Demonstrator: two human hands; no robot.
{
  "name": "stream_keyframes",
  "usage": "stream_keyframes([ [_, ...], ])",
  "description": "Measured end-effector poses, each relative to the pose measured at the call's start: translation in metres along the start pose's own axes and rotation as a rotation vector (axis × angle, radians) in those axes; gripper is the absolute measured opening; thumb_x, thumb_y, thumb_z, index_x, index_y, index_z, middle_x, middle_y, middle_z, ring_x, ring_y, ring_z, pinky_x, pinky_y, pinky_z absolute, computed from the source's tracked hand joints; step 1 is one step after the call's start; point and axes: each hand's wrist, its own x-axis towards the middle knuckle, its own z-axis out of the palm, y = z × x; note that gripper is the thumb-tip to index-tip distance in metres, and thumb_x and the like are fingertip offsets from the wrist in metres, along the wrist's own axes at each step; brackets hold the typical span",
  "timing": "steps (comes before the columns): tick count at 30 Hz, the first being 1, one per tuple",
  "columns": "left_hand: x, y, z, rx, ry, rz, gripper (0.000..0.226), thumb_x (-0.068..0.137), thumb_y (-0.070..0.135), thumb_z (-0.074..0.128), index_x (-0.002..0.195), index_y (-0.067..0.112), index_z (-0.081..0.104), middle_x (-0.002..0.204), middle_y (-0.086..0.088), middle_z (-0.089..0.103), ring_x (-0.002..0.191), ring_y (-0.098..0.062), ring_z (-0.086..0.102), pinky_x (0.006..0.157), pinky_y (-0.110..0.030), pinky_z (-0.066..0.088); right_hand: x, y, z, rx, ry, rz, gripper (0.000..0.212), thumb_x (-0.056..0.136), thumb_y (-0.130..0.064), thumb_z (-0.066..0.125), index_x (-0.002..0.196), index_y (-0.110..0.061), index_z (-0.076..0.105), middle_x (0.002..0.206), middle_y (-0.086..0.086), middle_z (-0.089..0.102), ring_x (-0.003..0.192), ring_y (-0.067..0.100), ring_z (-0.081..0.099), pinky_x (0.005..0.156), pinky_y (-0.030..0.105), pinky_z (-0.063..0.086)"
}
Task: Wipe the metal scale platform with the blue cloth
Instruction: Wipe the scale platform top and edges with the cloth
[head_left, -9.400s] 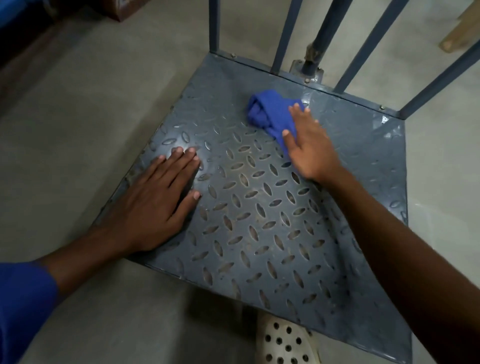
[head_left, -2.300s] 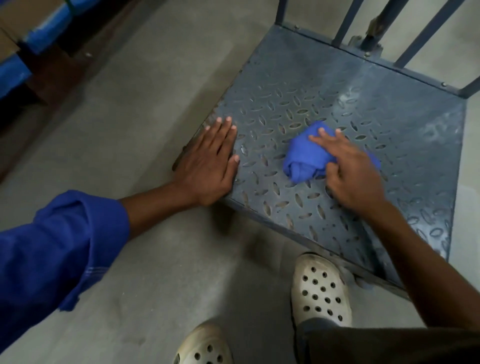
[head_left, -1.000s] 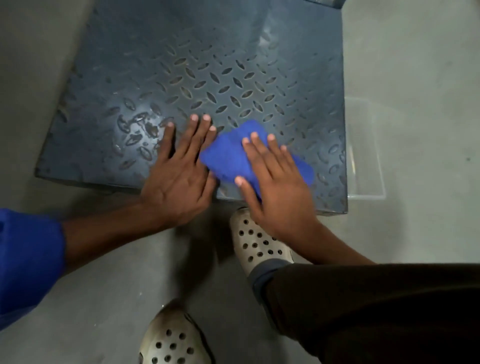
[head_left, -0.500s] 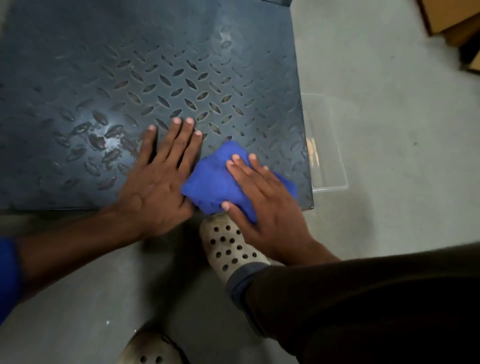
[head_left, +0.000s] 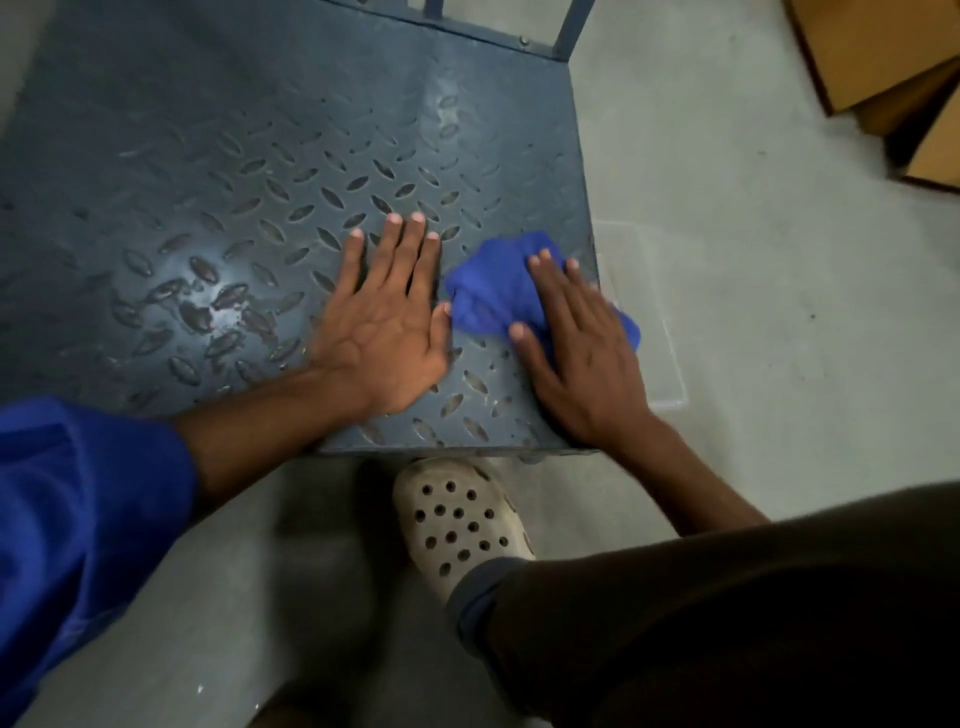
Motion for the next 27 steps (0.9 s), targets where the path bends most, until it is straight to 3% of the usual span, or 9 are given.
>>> stream_keyframes([
  [5, 0.000, -0.006, 0.005, 0.008, 0.026, 0.021, 0.088, 0.094, 0.053, 0.009, 0.169, 0.006, 0.008, 0.178, -0.014, 0.001, 0.165, -0.030, -0.003, 0.132, -0.055, -0.002, -0.029, -0.011, 0.001, -0.018, -0.101, -0.139, 0.066, 0.111, -0.049, 0.030, 0.167, -0.020, 0.011, 0.174, -0.004, 0.011, 0.162, 0.017, 0.004, 0.131, 0.043, 0.017],
  [11, 0.030, -0.013, -0.007, -0.028, 0.025, -0.001, 0.080, 0.101, 0.049, 0.005, 0.170, 0.008, 0.006, 0.179, -0.010, 0.001, 0.165, -0.025, -0.003, 0.133, -0.049, -0.004, 0.089, 0.034, 0.008, -0.044, 0.053, 0.072, 0.068, 0.107, -0.052, 0.028, 0.165, -0.017, 0.020, 0.172, 0.004, 0.024, 0.159, 0.027, 0.021, 0.128, 0.044, 0.024],
  [17, 0.083, -0.011, -0.009, -0.052, 0.026, -0.140, 0.072, 0.108, 0.044, 0.013, 0.169, 0.009, 0.002, 0.179, -0.010, -0.003, 0.165, -0.026, -0.006, 0.133, -0.049, -0.007, 0.161, 0.030, 0.016, -0.054, 0.066, 0.189, 0.069, 0.107, -0.050, 0.029, 0.165, -0.014, 0.019, 0.172, 0.005, 0.021, 0.159, 0.032, 0.019, 0.125, 0.051, 0.028],
  [22, 0.074, -0.004, 0.002, -0.084, 0.124, -0.175, 0.073, 0.106, 0.043, 0.012, 0.169, 0.005, 0.013, 0.178, -0.014, 0.008, 0.165, -0.030, 0.004, 0.133, -0.051, 0.001, 0.055, 0.008, 0.013, -0.067, 0.112, 0.173, 0.065, 0.108, -0.047, 0.035, 0.165, -0.017, 0.023, 0.172, 0.001, 0.022, 0.160, 0.026, 0.020, 0.123, 0.049, 0.033],
  [27, 0.031, 0.013, 0.011, -0.057, 0.175, -0.056, 0.070, 0.110, 0.040, 0.017, 0.167, 0.000, 0.017, 0.176, -0.021, 0.012, 0.165, -0.034, 0.008, 0.133, -0.055, 0.007, -0.067, -0.015, -0.001, -0.048, -0.033, 0.140, 0.069, 0.107, -0.044, 0.042, 0.166, -0.021, 0.015, 0.175, -0.005, 0.009, 0.162, 0.019, 0.004, 0.123, 0.052, 0.033],
])
